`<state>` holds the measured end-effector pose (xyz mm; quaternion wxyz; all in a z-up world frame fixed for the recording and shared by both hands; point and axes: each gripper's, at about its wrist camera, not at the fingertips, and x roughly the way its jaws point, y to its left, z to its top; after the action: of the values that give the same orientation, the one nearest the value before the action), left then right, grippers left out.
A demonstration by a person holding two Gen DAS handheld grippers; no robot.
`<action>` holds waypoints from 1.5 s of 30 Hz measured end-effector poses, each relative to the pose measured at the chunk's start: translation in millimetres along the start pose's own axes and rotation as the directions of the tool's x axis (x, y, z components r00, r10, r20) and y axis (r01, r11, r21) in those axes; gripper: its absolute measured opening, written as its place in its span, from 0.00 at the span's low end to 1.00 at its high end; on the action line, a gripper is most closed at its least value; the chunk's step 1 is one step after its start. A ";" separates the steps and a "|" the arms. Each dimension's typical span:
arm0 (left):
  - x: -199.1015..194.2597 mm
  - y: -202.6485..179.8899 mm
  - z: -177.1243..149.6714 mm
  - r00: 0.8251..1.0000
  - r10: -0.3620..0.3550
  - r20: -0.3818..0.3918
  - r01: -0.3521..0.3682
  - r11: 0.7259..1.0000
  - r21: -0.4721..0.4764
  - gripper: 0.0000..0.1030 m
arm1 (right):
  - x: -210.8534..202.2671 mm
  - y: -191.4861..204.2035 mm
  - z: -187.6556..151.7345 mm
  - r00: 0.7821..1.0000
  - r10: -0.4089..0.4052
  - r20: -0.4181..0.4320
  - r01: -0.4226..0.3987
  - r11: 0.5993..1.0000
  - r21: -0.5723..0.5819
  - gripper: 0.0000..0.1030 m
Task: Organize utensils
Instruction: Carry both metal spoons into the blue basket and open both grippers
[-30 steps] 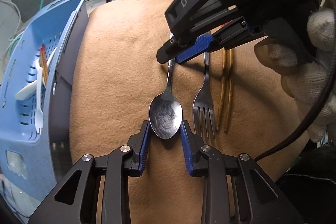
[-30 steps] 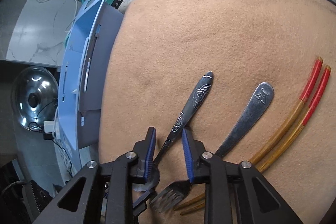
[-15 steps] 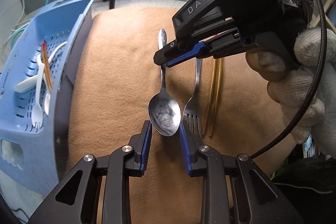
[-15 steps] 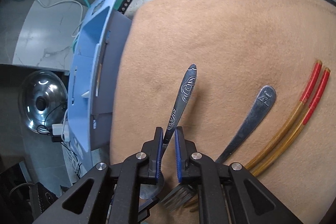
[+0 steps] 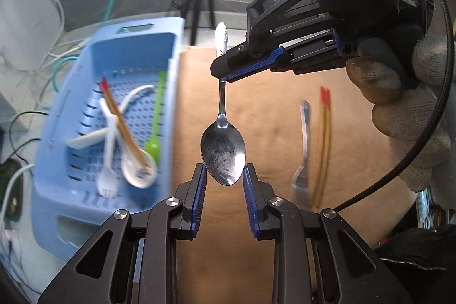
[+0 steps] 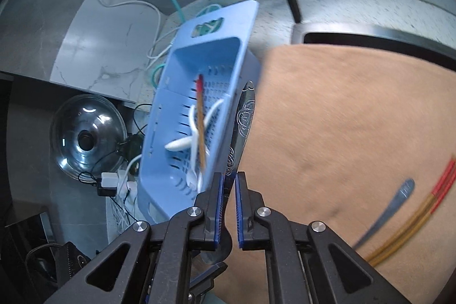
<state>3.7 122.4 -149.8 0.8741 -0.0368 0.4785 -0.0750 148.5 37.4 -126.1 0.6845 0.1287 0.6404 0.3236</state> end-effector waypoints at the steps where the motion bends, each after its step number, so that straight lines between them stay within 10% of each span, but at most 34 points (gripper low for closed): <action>1: -0.1 7.5 2.7 1.000 0.009 0.000 -0.009 1.000 -0.004 0.24 | 5.6 7.6 6.3 1.000 0.002 -0.002 -0.002 1.000 -0.010 0.07; 24: 57.4 106.2 40.3 0.991 0.055 -0.123 -0.064 0.996 -0.066 0.24 | 116.8 51.6 88.4 0.995 -0.053 -0.080 0.050 0.998 -0.039 0.08; 45: 12.8 83.3 39.1 0.992 0.113 -0.059 -0.117 0.991 -0.067 0.23 | 63.9 65.5 74.1 0.998 -0.060 -0.013 0.057 0.984 -0.169 0.14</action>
<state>51.4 202.2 -150.7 0.8617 -0.0379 0.5060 -0.0083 199.5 143.5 -127.3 0.6964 0.0485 0.6205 0.3573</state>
